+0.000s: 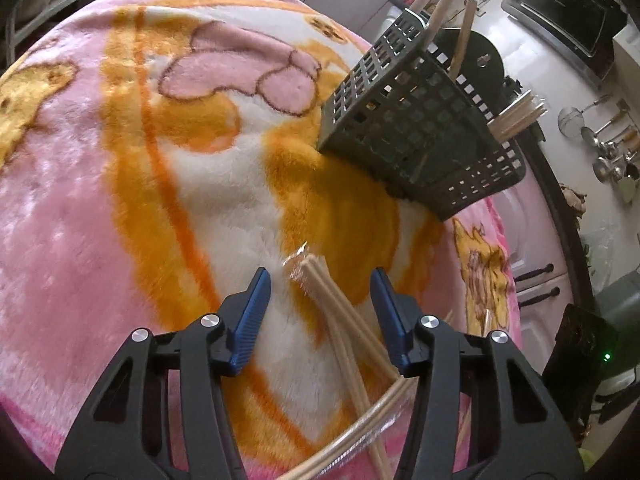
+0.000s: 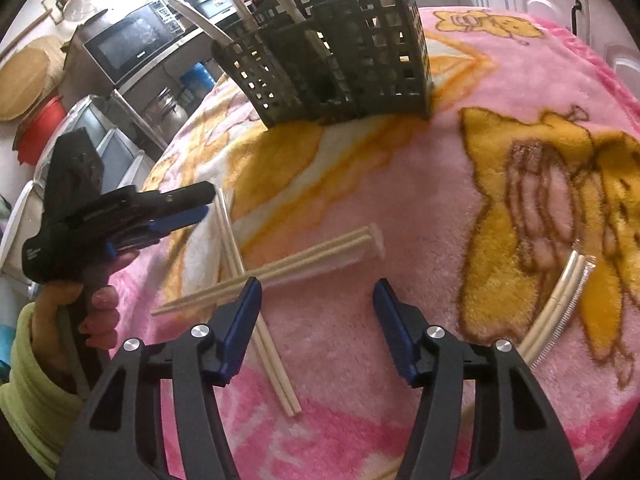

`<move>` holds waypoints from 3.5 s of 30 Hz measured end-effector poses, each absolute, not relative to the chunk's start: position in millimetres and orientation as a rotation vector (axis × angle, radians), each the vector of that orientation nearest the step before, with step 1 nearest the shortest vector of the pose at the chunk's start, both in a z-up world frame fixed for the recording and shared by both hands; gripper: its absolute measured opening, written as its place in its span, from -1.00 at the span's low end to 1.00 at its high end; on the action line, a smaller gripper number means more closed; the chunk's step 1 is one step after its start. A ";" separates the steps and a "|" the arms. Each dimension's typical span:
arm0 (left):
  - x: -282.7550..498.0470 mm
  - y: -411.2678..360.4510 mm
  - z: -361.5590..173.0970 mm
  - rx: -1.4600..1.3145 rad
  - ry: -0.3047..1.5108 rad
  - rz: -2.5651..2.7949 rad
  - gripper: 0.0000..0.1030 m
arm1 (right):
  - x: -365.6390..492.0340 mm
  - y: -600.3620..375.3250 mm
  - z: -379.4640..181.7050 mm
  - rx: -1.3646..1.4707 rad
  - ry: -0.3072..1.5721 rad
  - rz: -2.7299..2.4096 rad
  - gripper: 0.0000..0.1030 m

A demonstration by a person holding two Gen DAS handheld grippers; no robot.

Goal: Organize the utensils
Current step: 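Grasp a wooden chopstick with the left tool while the right tool grasps another, then lift the chopstick with the left tool while the right tool lifts its chopstick above the caddy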

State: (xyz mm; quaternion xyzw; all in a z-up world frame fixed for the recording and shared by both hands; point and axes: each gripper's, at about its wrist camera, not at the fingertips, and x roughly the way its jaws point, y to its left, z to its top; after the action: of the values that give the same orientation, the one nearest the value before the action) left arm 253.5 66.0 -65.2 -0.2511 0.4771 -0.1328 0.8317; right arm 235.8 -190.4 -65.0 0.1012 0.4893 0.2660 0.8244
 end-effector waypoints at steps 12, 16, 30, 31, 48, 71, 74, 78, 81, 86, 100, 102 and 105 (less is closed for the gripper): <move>266.8 70.8 -67.9 -0.522 1.013 -0.250 -0.81 | 266.6 -185.6 -69.7 0.281 1.059 0.530 -0.39; 267.2 73.4 -64.5 -0.514 1.002 -0.258 -0.97 | 280.8 -186.3 -72.8 0.319 1.065 0.534 -0.80; 274.3 85.1 -72.8 -0.591 0.990 -0.303 -0.93 | 296.7 -197.3 -78.0 0.446 1.134 0.562 -0.89; 275.2 85.2 -73.4 -0.596 0.989 -0.305 -0.89 | 298.7 -197.5 -78.5 0.447 1.136 0.561 -0.85; 290.3 67.0 -67.1 -0.486 1.025 -0.324 -0.94 | 315.6 -170.2 -68.8 0.404 1.154 0.568 -0.22; 272.6 55.1 23.1 -0.421 0.807 -0.401 -1.00 | 293.0 -197.6 16.2 0.278 0.802 0.604 -0.89; 267.4 51.0 44.5 -0.394 0.761 -0.406 -1.00 | 284.6 -201.5 37.7 0.236 0.720 0.597 -0.89; 265.0 41.2 72.8 -0.357 0.706 -0.413 -1.00 | 277.0 -210.1 64.9 0.203 0.600 0.589 -0.89; 264.4 35.3 96.7 -0.335 0.665 -0.416 -1.00 | 277.3 -214.3 82.1 0.188 0.530 0.581 -0.89; 268.0 25.1 135.2 -0.293 0.603 -0.421 -1.00 | 289.9 -219.0 104.1 0.191 0.460 0.563 -0.89; 296.2 20.5 207.0 -0.257 0.490 -0.405 -1.00 | 333.4 -224.6 149.1 0.173 0.269 0.490 -0.89; 300.6 20.0 214.9 -0.250 0.475 -0.404 -1.00 | 341.7 -223.8 153.8 0.173 0.258 0.478 -0.89; 308.1 19.0 224.5 -0.243 0.454 -0.406 -1.00 | 355.6 -222.4 156.5 0.174 0.242 0.459 -0.89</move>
State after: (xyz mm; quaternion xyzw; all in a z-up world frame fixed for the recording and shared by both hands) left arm 308.1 19.0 224.5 -0.1192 0.2230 -0.1993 0.9468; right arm 355.6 -222.4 156.5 0.0860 0.1195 0.2267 0.9628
